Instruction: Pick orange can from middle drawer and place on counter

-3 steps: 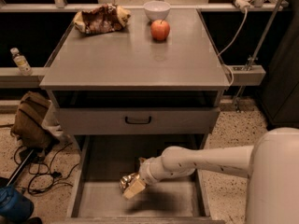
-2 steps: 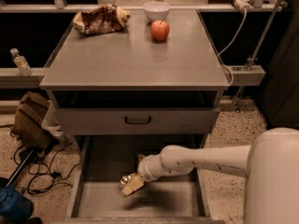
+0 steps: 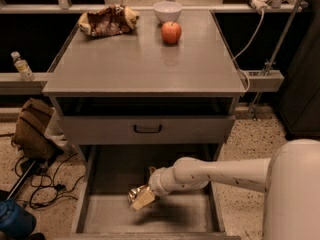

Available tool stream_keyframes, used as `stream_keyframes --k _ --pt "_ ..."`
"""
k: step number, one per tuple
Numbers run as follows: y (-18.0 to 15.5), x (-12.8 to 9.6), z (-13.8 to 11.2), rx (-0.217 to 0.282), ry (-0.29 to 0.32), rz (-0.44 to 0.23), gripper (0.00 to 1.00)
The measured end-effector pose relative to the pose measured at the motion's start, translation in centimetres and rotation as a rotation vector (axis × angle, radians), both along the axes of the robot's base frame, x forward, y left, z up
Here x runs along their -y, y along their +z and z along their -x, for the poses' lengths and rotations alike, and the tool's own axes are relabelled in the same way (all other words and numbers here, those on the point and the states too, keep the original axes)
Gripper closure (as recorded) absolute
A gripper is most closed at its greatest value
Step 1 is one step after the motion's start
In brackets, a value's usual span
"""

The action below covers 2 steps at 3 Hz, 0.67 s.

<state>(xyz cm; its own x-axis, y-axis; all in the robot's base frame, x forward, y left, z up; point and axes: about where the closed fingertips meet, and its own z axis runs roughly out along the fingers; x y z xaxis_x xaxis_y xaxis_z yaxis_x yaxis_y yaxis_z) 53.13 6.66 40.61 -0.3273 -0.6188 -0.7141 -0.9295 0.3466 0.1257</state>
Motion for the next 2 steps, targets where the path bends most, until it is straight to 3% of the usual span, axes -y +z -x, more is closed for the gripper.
stream_keyframes --k 2 --pt "-3.9 -1.2 0.7 -0.025 0.001 0.003 0.00"
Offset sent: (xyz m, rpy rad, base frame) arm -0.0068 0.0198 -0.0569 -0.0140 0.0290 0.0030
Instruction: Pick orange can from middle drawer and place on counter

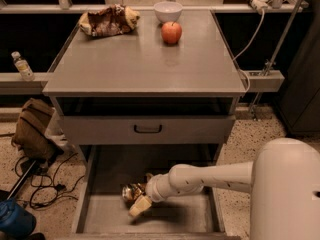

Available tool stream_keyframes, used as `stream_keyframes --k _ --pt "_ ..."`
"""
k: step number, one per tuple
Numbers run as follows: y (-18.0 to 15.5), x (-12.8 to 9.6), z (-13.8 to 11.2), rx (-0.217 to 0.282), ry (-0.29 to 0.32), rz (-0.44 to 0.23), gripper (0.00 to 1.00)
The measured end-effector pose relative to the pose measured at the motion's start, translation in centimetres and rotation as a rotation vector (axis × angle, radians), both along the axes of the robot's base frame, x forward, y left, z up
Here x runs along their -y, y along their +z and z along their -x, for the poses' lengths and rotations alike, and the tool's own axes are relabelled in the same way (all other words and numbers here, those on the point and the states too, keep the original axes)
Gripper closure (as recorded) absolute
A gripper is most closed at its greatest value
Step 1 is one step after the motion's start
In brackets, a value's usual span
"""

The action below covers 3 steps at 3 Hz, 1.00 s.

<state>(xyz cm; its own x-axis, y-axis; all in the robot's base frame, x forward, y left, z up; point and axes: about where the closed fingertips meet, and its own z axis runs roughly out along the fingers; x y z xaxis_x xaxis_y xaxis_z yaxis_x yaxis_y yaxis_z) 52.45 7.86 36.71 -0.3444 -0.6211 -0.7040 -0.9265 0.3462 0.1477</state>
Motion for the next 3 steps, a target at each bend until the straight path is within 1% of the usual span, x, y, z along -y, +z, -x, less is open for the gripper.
stream_keyframes --k 1,3 --pt "-0.01 -0.02 0.01 0.000 0.000 0.000 0.18" --pt "-0.01 -0.02 0.01 0.000 0.000 0.000 0.65"
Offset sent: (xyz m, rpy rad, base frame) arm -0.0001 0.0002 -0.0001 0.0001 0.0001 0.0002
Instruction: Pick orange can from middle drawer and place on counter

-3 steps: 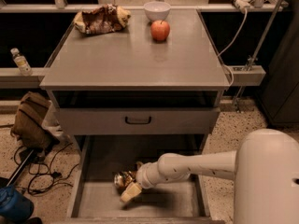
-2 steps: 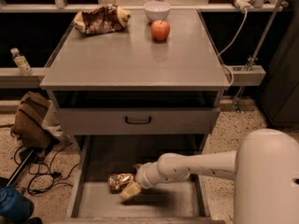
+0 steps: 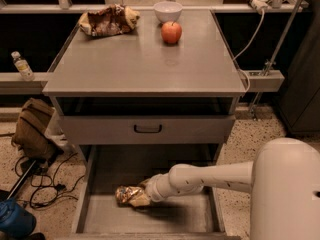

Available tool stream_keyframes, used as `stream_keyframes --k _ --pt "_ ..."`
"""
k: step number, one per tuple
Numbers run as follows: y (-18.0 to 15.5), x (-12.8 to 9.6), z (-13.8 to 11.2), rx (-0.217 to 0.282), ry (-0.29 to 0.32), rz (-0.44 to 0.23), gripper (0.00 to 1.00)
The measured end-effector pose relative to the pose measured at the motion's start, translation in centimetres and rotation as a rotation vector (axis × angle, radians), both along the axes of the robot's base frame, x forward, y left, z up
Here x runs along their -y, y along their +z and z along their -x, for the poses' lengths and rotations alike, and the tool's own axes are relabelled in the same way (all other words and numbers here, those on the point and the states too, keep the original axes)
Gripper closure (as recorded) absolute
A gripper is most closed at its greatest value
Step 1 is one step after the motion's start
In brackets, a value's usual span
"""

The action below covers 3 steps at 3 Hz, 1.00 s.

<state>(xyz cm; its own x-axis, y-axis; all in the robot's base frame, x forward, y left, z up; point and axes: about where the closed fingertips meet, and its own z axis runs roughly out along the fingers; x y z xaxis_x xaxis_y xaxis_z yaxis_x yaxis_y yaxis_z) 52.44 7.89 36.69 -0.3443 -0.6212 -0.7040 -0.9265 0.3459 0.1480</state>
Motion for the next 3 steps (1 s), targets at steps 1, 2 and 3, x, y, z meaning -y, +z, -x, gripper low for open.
stream_keyframes --k 1,2,3 --pt "0.4 0.2 0.0 -0.012 0.012 -0.030 0.88" --pt "5.0 1.2 0.8 0.023 0.041 -0.107 1.00" --pt "12.0 3.8 1.9 0.120 0.017 -0.161 1.00"
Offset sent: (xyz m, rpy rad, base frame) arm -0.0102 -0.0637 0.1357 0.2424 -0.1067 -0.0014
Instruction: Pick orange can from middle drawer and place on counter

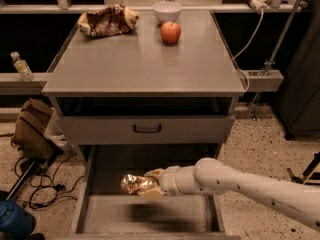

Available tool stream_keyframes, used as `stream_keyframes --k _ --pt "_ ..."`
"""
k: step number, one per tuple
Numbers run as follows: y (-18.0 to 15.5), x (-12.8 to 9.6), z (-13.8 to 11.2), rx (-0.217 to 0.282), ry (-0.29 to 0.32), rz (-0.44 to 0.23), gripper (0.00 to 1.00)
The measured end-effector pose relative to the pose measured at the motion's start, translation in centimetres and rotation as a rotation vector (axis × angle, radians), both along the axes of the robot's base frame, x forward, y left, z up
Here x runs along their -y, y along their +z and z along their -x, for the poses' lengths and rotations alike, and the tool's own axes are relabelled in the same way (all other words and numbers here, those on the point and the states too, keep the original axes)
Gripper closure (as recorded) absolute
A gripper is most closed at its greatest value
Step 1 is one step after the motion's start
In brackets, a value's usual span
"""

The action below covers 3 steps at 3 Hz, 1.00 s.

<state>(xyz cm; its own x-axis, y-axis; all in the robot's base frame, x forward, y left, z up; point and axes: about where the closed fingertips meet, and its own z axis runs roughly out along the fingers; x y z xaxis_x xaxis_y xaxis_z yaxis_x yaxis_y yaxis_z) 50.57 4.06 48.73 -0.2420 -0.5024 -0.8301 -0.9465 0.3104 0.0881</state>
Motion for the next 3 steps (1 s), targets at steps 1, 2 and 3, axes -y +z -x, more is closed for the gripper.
stream_keyframes --k 1,2,3 --pt "0.8 1.5 -0.2 0.012 -0.034 -0.007 1.00" --pt "0.8 1.5 -0.2 0.012 -0.034 -0.007 1.00" --pt "2.0 1.4 -0.4 0.042 -0.040 -0.003 1.00"
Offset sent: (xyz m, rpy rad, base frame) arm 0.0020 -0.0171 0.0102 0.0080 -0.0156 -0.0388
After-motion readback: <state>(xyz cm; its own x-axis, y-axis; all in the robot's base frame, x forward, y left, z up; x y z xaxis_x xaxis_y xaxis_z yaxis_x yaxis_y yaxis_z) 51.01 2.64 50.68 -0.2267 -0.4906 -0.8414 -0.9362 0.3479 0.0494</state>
